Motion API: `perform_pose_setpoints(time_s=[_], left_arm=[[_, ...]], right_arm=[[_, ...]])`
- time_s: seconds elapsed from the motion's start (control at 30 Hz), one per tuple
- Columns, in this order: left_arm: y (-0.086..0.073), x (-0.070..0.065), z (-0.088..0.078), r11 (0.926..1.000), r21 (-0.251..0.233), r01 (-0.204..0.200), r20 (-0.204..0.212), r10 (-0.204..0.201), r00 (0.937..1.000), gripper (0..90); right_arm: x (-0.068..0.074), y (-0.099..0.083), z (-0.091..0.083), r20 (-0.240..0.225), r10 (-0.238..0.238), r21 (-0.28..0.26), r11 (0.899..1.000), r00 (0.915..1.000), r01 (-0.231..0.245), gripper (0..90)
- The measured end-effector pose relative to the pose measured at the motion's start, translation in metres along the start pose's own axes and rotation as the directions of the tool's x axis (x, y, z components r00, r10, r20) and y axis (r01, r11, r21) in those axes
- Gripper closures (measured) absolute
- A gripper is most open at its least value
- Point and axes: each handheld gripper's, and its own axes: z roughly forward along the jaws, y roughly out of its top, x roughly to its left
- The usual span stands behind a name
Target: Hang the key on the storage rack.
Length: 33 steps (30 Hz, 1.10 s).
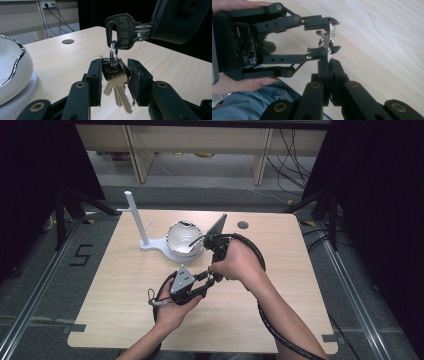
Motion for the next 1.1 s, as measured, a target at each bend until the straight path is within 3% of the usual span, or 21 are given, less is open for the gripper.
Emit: perform_pose_setpoints(time_s=[0.03,0.1,0.13,0.2,0.4,0.47,0.5,0.8,0.83,1.0,1.03,1.07,1.1], left_arm=[[0.000,0.001,0.000,1.0000,-0.001,0.003,0.000,-0.003,1.0000,65.5],[-0.001,0.002,0.002,1.0000,-0.007,-0.004,-0.005,0.004,1.0000,66.6],[-0.001,0.003,0.001,0.9999,0.009,-0.013,-0.016,0.014,0.9998,66.9],[-0.001,0.003,0.002,1.0000,0.001,0.008,-0.019,-0.008,0.9998,67.8],[-0.001,0.005,0.000,0.9990,0.009,-0.044,-0.024,0.044,0.9988,78.8],[-0.001,0.005,0.000,0.9993,0.008,-0.035,-0.023,0.035,0.9991,81.1],[-0.001,0.005,-0.001,0.9985,0.016,-0.052,-0.028,0.052,0.9982,81.7],[0.001,0.007,-0.003,0.9968,0.026,-0.076,-0.024,0.077,0.9968,83.5],[0.001,0.007,-0.004,0.9958,0.034,-0.085,-0.021,0.086,0.9961,83.7],[0.007,0.010,-0.008,0.9881,0.072,-0.136,-0.019,0.137,0.9903,83.9],[0.011,0.014,-0.011,0.9824,0.085,-0.166,-0.027,0.169,0.9852,83.9],[0.011,0.014,-0.011,0.9824,0.085,-0.166,-0.027,0.169,0.9852,83.9],[0.014,0.017,-0.014,0.9750,0.103,-0.197,-0.040,0.202,0.9786,83.9]], right_arm=[[0.001,0.000,-0.002,0.003,0.017,0.016,1.000,0.9999,-0.017,89.2],[0.000,0.000,-0.003,0.002,-0.013,-0.007,1.000,0.9999,0.013,89.2],[0.001,0.000,-0.003,-0.006,-0.005,-0.009,1.000,1.0000,0.005,89.2],[0.001,0.000,-0.004,-0.007,-0.010,-0.014,1.000,0.9999,0.010,89.2],[0.000,0.000,-0.005,-0.005,-0.008,-0.009,1.000,1.0000,0.008,89.2],[-0.001,0.000,-0.005,-0.003,0.002,-0.006,1.000,1.0000,-0.002,89.2],[-0.001,0.000,-0.005,-0.007,0.016,0.000,1.000,0.9998,-0.016,89.2],[-0.002,0.001,-0.007,-0.004,0.005,-0.016,1.000,1.0000,-0.005,89.2],[-0.002,0.001,-0.007,-0.010,0.026,-0.005,1.000,0.9996,-0.026,89.2],[-0.005,0.000,-0.004,-0.031,0.007,-0.031,0.999,0.9995,-0.008,89.0],[-0.007,0.000,-0.003,-0.044,-0.006,-0.049,0.999,0.9990,0.004,88.9],[-0.007,0.000,-0.003,-0.044,-0.006,-0.049,0.999,0.9990,0.004,88.9],[-0.008,-0.001,-0.001,-0.069,-0.008,-0.072,0.997,0.9976,0.003,87.8]])
